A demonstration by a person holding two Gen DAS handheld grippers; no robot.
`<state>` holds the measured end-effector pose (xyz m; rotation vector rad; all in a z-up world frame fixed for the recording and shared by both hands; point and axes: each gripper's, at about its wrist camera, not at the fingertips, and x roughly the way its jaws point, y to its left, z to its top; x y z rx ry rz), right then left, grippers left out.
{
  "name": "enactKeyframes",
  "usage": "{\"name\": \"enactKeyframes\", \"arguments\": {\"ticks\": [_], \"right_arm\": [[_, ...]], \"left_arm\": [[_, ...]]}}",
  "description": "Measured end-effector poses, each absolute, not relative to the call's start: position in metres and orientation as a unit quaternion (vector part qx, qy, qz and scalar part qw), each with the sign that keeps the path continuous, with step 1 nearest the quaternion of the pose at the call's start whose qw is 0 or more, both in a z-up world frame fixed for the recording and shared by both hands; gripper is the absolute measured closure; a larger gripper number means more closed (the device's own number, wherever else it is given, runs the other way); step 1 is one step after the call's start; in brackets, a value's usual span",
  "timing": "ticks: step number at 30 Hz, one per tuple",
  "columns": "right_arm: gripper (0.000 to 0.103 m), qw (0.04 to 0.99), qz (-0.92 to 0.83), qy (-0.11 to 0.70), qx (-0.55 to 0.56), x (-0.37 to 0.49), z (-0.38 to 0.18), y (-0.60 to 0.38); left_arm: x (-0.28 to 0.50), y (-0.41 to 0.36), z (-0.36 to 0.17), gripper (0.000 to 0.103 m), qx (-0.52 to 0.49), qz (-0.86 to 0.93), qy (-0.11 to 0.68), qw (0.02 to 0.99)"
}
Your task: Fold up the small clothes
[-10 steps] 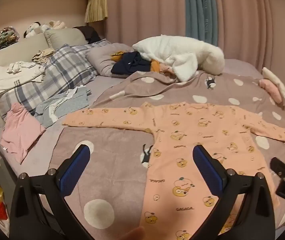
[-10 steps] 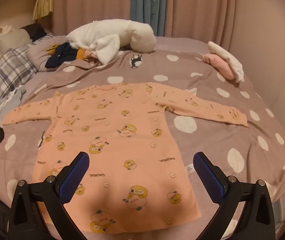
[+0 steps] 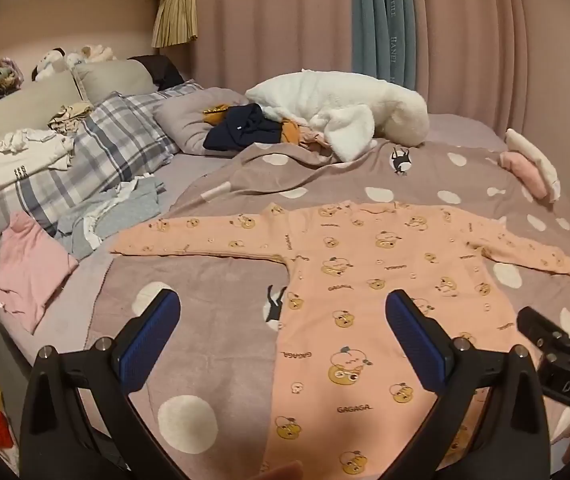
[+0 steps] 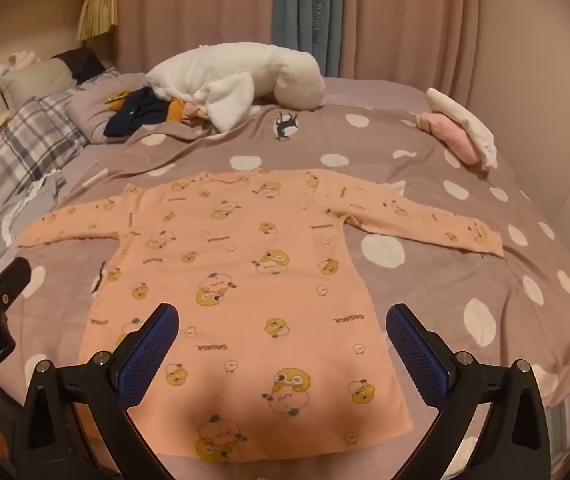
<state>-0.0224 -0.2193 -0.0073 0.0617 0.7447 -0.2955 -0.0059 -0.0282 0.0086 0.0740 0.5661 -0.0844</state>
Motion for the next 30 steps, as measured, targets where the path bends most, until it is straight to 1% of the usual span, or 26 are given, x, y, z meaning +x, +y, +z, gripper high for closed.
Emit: {"name": "enactKeyframes", "arguments": {"ticks": [3, 30], "right_arm": [[0.0, 0.924, -0.136, 0.356, 0.034, -0.027, -0.007, -0.22], [0.0, 0.932, -0.112, 0.342, 0.039, -0.037, 0.001, -0.218]], "left_arm": [[-0.012, -0.018, 0.009, 0.0, 0.034, -0.041, 0.274, 0.96], [-0.025, -0.023, 0.016, 0.0, 0.023, -0.062, 0.27, 0.961]]}}
